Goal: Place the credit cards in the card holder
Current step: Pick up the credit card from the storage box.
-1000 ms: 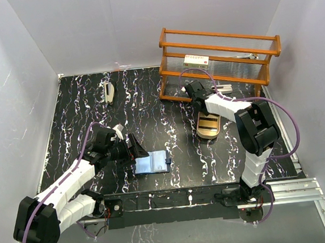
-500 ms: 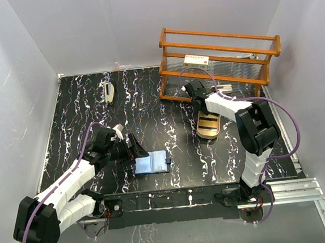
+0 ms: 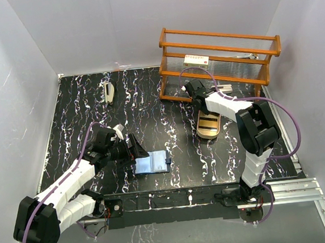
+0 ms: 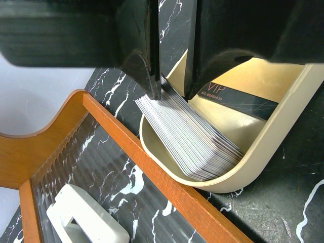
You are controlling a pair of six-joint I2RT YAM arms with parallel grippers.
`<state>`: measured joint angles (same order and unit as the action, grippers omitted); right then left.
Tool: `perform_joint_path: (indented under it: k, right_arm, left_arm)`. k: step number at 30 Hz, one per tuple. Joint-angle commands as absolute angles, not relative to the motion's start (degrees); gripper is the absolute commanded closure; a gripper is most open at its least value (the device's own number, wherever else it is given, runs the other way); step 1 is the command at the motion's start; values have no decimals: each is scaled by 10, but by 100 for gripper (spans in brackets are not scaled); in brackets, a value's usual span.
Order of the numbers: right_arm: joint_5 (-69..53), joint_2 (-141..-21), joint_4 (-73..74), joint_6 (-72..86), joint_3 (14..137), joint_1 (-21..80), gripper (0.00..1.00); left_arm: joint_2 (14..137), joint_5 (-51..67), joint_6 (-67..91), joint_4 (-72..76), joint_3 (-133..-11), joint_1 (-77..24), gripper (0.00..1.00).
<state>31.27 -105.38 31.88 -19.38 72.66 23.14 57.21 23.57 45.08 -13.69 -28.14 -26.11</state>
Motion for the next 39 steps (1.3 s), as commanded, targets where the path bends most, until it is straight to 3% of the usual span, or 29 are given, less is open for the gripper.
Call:
perform_joint_path:
  k: [1,11,17,27,37,39]
  right_arm:
    - [341,-1013,289,-189,766,225,81]
    - [317,-1001,322,-172,786,235,84]
    - [291,-974,341,-160,782,251,100]
    - [282,-942,409,-109,796,274,100]
    - [246,-885,429,11,806,332,100]
    - [230,-877,425,46,800,345,100]
  left_arm:
    - [571,252,441,-142,-298,-264,14]
    - [564,252,436,-148,-298,-264,14]
    - [561,254,440,-142,-294,-264,14]
    - [557,257,433,-152,-299,-263,17]
    - [559,219,425,-175,-306,-264,35]
    - [563,215,423,-181,-312,-264,43]
